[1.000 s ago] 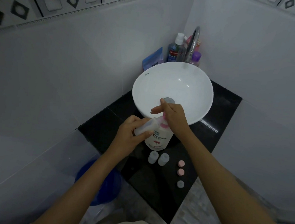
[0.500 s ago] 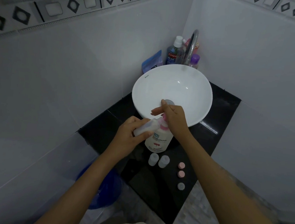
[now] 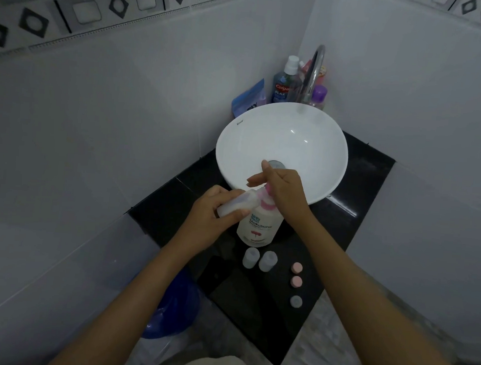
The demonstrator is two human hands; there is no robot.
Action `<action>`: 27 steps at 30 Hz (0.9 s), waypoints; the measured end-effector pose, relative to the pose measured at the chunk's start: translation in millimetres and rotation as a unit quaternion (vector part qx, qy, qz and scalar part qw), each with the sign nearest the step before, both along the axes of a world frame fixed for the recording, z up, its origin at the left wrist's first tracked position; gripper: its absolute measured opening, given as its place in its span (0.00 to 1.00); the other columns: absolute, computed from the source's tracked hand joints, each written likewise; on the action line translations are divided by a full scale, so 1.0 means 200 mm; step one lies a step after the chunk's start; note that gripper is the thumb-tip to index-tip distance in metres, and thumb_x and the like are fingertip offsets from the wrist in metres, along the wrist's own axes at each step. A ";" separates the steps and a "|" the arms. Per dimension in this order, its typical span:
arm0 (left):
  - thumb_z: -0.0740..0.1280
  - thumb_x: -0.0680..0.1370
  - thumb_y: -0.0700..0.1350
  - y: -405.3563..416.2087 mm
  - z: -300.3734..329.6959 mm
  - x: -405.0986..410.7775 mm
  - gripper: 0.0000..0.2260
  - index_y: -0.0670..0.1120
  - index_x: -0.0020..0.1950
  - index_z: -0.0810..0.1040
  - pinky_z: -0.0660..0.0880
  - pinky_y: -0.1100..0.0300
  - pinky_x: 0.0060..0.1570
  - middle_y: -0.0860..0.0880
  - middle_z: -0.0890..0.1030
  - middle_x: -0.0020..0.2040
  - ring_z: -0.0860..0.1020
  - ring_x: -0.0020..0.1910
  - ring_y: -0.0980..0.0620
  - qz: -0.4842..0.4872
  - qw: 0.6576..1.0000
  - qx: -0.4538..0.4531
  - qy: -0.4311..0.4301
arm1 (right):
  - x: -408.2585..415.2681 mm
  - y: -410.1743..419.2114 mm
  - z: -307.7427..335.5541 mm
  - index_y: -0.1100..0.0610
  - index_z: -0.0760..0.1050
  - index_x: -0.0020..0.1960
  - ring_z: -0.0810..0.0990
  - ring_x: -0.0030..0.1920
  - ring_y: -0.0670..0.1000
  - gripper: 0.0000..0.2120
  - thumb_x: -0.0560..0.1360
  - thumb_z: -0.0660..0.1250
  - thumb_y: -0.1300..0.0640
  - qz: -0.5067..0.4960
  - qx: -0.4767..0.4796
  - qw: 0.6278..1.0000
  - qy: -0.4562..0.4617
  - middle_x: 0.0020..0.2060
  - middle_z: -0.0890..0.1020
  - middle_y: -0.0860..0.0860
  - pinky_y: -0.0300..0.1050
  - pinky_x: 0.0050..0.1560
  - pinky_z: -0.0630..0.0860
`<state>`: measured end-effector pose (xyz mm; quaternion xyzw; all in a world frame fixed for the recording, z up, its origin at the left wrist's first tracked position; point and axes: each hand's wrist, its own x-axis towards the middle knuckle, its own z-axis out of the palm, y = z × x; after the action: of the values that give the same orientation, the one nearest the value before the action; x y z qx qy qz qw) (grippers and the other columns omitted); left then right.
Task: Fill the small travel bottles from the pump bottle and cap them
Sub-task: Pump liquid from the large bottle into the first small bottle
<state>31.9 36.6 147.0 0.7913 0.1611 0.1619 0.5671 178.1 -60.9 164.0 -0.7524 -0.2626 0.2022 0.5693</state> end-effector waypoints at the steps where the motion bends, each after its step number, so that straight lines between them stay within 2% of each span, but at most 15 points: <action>1: 0.69 0.75 0.48 0.00 0.00 0.00 0.19 0.49 0.66 0.75 0.71 0.75 0.42 0.53 0.72 0.46 0.73 0.43 0.65 -0.001 1.000 -0.001 0.001 | 0.00 0.00 0.00 0.64 0.83 0.43 0.81 0.45 0.50 0.21 0.81 0.56 0.53 -0.007 0.000 1.000 -0.002 0.39 0.84 0.55 0.39 0.55 0.73; 3: 0.69 0.75 0.48 0.00 0.00 0.01 0.19 0.49 0.66 0.75 0.71 0.75 0.43 0.51 0.72 0.47 0.74 0.45 0.61 -0.002 1.000 -0.006 0.004 | 0.00 0.00 -0.02 0.64 0.83 0.43 0.80 0.41 0.45 0.21 0.81 0.56 0.53 -0.014 -0.006 1.000 -0.003 0.37 0.84 0.53 0.35 0.50 0.72; 5: 0.68 0.75 0.48 0.00 -0.01 0.01 0.18 0.50 0.65 0.75 0.71 0.76 0.43 0.50 0.72 0.48 0.73 0.46 0.59 -0.002 1.000 -0.002 0.012 | 0.00 0.00 -0.03 0.64 0.83 0.43 0.75 0.31 0.39 0.21 0.81 0.56 0.53 -0.016 -0.015 1.000 0.009 0.28 0.80 0.44 0.32 0.39 0.70; 7: 0.68 0.75 0.48 0.00 -0.03 0.01 0.18 0.52 0.65 0.75 0.70 0.76 0.44 0.49 0.73 0.50 0.73 0.47 0.59 -0.005 1.000 0.008 0.024 | -0.01 -0.01 -0.06 0.64 0.83 0.43 0.72 0.27 0.40 0.21 0.81 0.57 0.53 -0.020 -0.025 0.999 0.018 0.20 0.74 0.41 0.34 0.35 0.69; 10: 0.68 0.75 0.49 -0.01 -0.04 0.00 0.18 0.52 0.65 0.75 0.71 0.76 0.44 0.48 0.73 0.50 0.73 0.46 0.61 -0.005 1.000 0.006 0.027 | -0.01 -0.01 -0.05 0.64 0.83 0.43 0.73 0.31 0.44 0.21 0.80 0.58 0.53 -0.011 -0.038 0.999 0.007 0.24 0.76 0.44 0.36 0.38 0.69; 13: 0.68 0.75 0.48 0.00 -0.01 0.00 0.18 0.51 0.65 0.75 0.70 0.77 0.44 0.49 0.73 0.49 0.73 0.44 0.67 -0.006 1.000 0.014 0.012 | 0.00 -0.01 -0.01 0.63 0.83 0.44 0.81 0.42 0.48 0.21 0.80 0.56 0.51 0.003 -0.034 0.999 -0.012 0.37 0.84 0.50 0.32 0.46 0.70; 16: 0.68 0.76 0.47 0.02 0.01 0.00 0.18 0.50 0.65 0.75 0.70 0.77 0.45 0.48 0.73 0.50 0.73 0.45 0.66 -0.008 1.000 0.025 0.004 | -0.01 -0.01 0.00 0.64 0.83 0.45 0.81 0.46 0.48 0.22 0.81 0.55 0.53 -0.008 -0.012 1.000 -0.019 0.43 0.85 0.56 0.29 0.49 0.70; 18: 0.68 0.75 0.48 0.02 0.01 0.00 0.18 0.50 0.65 0.75 0.69 0.77 0.45 0.48 0.74 0.51 0.73 0.46 0.65 -0.011 1.000 0.024 0.007 | -0.01 -0.01 0.00 0.64 0.83 0.44 0.80 0.45 0.50 0.22 0.81 0.55 0.54 -0.019 -0.003 1.000 -0.016 0.42 0.85 0.59 0.30 0.48 0.71; 20: 0.68 0.75 0.48 0.02 0.00 0.01 0.18 0.50 0.65 0.75 0.69 0.78 0.44 0.49 0.73 0.51 0.73 0.45 0.67 -0.011 1.000 0.021 0.013 | -0.01 -0.01 -0.01 0.64 0.83 0.44 0.77 0.41 0.50 0.22 0.81 0.55 0.54 -0.021 -0.010 1.000 -0.008 0.37 0.82 0.60 0.30 0.44 0.71; 23: 0.68 0.75 0.48 0.01 -0.03 0.01 0.18 0.51 0.65 0.75 0.69 0.78 0.43 0.49 0.73 0.50 0.73 0.46 0.66 -0.014 0.999 0.016 0.024 | -0.02 -0.01 -0.05 0.62 0.83 0.42 0.73 0.34 0.48 0.21 0.81 0.56 0.53 -0.024 -0.030 0.999 0.007 0.28 0.74 0.53 0.36 0.38 0.71; 25: 0.68 0.76 0.47 0.00 -0.03 0.00 0.17 0.52 0.65 0.75 0.69 0.78 0.44 0.49 0.73 0.50 0.74 0.47 0.62 -0.014 1.000 0.006 0.026 | -0.03 -0.01 -0.06 0.61 0.83 0.42 0.73 0.33 0.47 0.20 0.80 0.57 0.53 -0.025 -0.035 0.999 0.016 0.27 0.74 0.52 0.39 0.38 0.71; 27: 0.68 0.76 0.47 0.00 -0.02 0.00 0.17 0.52 0.65 0.75 0.69 0.78 0.44 0.48 0.73 0.51 0.74 0.48 0.59 -0.010 1.000 0.004 0.023 | -0.02 -0.01 -0.04 0.62 0.83 0.43 0.75 0.35 0.48 0.20 0.80 0.58 0.52 -0.015 -0.035 0.999 0.017 0.30 0.78 0.55 0.39 0.41 0.71</action>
<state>32.1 36.4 142.3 0.7988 0.1657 0.1385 0.5615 174.0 -63.4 155.5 -0.7720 -0.2342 0.2156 0.5502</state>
